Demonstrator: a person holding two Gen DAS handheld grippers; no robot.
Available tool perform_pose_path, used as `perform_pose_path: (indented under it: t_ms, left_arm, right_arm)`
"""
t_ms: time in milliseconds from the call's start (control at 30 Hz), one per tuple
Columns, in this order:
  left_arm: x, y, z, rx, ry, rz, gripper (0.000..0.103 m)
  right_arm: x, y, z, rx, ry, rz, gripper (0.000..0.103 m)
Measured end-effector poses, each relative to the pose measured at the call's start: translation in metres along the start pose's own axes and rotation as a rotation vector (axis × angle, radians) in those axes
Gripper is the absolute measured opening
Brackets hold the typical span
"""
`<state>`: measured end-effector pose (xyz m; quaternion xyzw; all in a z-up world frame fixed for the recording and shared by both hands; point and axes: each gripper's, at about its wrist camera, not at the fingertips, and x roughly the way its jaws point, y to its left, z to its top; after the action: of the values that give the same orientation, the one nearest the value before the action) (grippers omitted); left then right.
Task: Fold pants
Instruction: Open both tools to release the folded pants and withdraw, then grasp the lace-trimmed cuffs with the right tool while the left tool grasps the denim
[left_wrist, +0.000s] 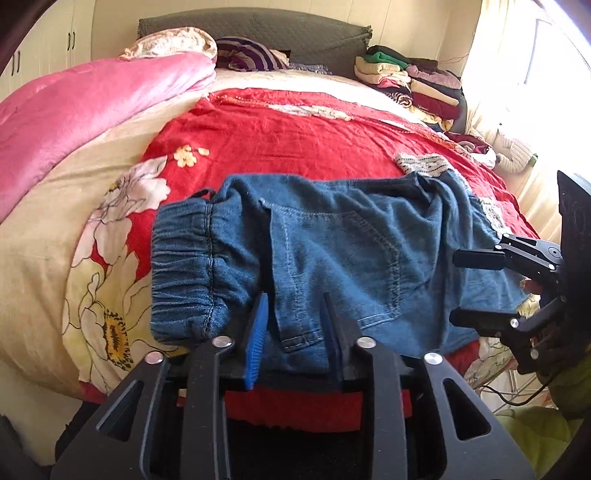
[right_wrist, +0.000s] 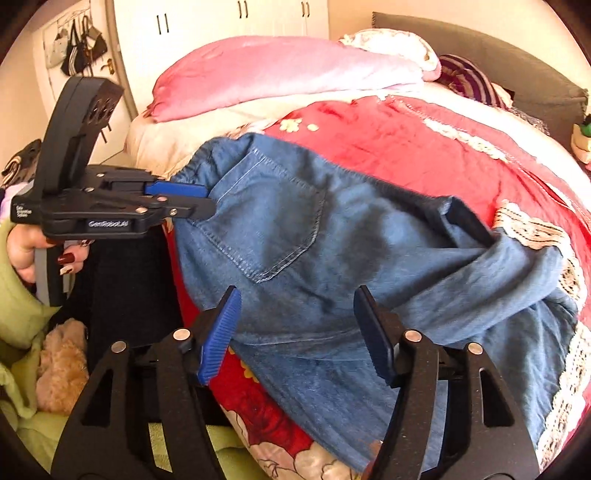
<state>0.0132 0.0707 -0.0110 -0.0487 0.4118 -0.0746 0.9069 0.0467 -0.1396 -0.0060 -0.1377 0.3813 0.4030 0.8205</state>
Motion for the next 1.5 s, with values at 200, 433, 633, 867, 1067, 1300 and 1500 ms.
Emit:
perform_pose_path:
  t_ms: [200,433,633,867,1067,1300,1500]
  left_arm:
    - [-0.020,-0.018,0.007,0.033,-0.043,-0.011,0.047]
    - [-0.032,-0.042,0.020,0.065,-0.070,-0.051,0.062]
    - [-0.030,-0.059,0.027,0.083,-0.066,-0.063,0.074]
    - [-0.023,-0.073,0.039,0.102,-0.059,-0.085,0.085]
    - [-0.008,-0.085,0.048,0.106,-0.034,-0.119,0.086]
    - [0.018,-0.107,0.054,0.137,0.021,-0.172,0.065]
    - [0.043,-0.127,0.049,0.163,0.089,-0.254,0.031]
  right_arm:
    - [-0.024,-0.017,0.000,0.038,-0.052,-0.056,0.066]
    - [-0.054,-0.047,0.002,0.111,-0.128,-0.153,0.079]
    - [-0.074,-0.067,0.002,0.142,-0.174,-0.221,0.088]
    - [-0.092,-0.085,0.008,0.155,-0.218,-0.280,0.091]
    - [-0.098,-0.103,0.023,0.148,-0.225,-0.331,0.092]
    - [-0.093,-0.129,0.044,0.170,-0.200,-0.367,0.093]
    - [-0.068,-0.151,0.062,0.183,-0.130,-0.348,0.093]
